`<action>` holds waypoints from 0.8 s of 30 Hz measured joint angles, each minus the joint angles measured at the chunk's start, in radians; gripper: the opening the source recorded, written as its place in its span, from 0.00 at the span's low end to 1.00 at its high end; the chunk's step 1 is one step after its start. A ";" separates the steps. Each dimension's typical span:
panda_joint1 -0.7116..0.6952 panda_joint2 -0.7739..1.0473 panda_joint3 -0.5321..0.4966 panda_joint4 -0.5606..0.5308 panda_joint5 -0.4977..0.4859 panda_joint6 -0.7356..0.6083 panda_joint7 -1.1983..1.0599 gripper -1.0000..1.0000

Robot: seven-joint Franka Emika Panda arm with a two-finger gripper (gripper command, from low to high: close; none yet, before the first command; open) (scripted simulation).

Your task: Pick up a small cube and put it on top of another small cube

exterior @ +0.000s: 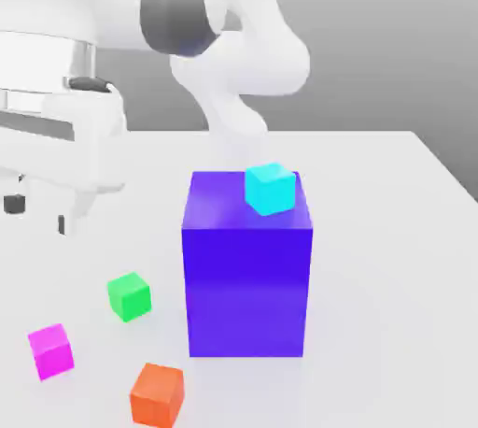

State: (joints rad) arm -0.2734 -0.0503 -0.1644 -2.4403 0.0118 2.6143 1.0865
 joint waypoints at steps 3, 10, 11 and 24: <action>-0.049 0.110 -0.015 -0.020 0.032 0.046 0.020 0.50; -0.130 0.368 -0.002 -0.037 0.140 0.176 0.012 0.50; -0.142 0.404 0.012 -0.030 0.154 0.204 0.002 0.50; -0.140 0.355 0.002 -0.041 0.124 0.166 0.025 0.00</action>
State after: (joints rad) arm -0.4131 0.3046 -0.1620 -2.4818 0.1362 2.7802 1.1117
